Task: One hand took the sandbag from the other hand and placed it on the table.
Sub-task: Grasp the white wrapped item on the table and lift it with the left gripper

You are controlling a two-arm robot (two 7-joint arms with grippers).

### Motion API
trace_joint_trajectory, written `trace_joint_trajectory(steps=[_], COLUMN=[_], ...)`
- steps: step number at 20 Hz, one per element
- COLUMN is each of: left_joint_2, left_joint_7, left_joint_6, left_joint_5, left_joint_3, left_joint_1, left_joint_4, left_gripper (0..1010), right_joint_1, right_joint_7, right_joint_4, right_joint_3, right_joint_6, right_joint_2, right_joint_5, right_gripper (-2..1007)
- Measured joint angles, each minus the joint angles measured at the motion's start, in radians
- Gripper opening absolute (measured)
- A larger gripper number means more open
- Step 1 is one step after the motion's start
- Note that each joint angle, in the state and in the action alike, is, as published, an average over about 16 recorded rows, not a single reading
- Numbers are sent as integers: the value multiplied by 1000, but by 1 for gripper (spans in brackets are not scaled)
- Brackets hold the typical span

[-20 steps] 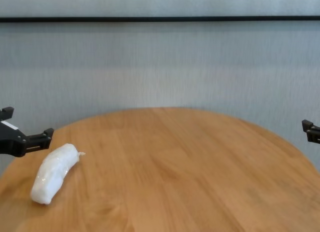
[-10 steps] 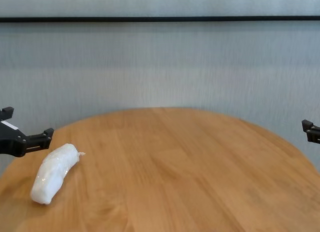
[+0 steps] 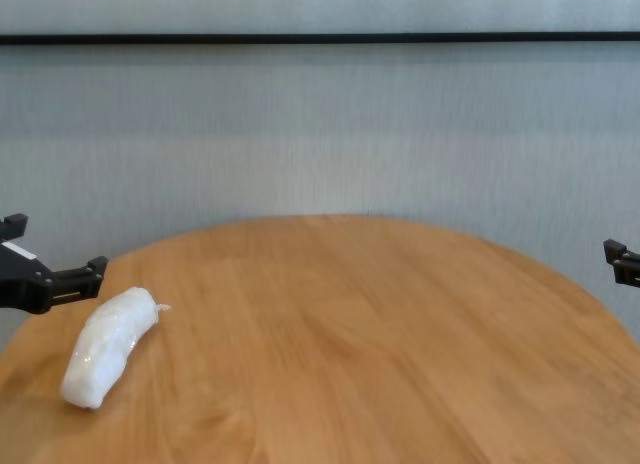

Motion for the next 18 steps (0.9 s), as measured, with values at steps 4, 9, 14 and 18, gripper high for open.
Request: trace_joint_trajectory(steps=[4,9,14,18], left_joint_2=[9,17,14,-1], left_joint_7=[-26,-80,-142,-185], left_joint_6=[43,136,251,333], left_joint_5=[-13,-34,-58,-68], left_joint_3=[-5,-8,-10,-7], left_joint_1=[-3,-25,-68,-117], left_joint_4=[-16,-30,-27,-2], left_gripper=[1002,1002,1002,1002], right_joint_1=[0,0,0,0], right_joint_7=[0,0,0,0], right_joint_4=[0,0,0,0], right_joint_3=[0,0,0,0], right_joint_6=[0,0,0,0], right_joint_2=[0,0,0,0], right_joint_5=[0,0,0,0], right_gripper=[1001,1001,1001,1001])
